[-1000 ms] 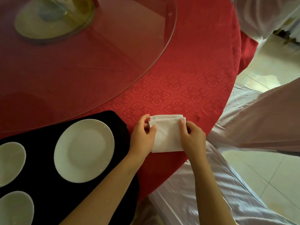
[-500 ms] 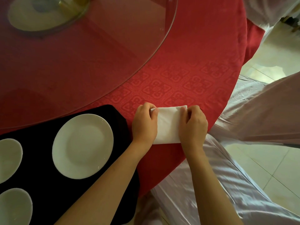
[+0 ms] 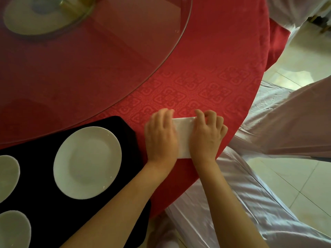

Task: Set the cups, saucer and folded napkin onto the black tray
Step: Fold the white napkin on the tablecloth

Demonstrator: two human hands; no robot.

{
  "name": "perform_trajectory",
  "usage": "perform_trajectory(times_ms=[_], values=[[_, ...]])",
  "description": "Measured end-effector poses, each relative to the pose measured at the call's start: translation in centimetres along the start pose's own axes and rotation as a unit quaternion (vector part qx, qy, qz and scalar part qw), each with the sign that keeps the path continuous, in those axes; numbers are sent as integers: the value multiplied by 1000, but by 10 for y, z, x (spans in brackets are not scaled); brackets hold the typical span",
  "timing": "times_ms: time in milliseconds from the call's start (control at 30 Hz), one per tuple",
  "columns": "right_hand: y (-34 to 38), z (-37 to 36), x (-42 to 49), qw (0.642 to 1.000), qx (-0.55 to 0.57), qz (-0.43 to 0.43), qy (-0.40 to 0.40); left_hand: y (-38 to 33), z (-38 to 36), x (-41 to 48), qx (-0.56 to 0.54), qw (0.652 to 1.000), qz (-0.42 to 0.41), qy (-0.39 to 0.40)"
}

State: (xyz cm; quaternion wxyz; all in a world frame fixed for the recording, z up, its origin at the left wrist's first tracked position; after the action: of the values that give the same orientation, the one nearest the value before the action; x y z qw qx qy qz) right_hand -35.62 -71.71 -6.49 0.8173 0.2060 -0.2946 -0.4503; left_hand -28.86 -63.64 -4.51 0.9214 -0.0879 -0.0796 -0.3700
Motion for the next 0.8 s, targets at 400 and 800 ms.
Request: perform_trajectory(times_ms=[400,800], values=[[-27,-2,7,970,-83,107,201,8,-29,-13,157,959,-154,176],[-20,34,5,992,65,1,104,22,0,26,68,955,-202,205]])
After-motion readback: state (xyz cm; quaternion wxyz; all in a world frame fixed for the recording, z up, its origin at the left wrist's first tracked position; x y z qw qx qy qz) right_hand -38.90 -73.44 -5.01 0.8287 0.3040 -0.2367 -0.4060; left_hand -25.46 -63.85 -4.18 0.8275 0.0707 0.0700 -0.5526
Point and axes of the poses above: each hand's wrist, its own x-axis towards the middle knuckle, its own z-axis out of the back of the hand, y = z × x, the point moved 2 cm from there along x, towards the middle knuckle, and after that the axes turned 14 degrees about x, right-handed, at the moved point
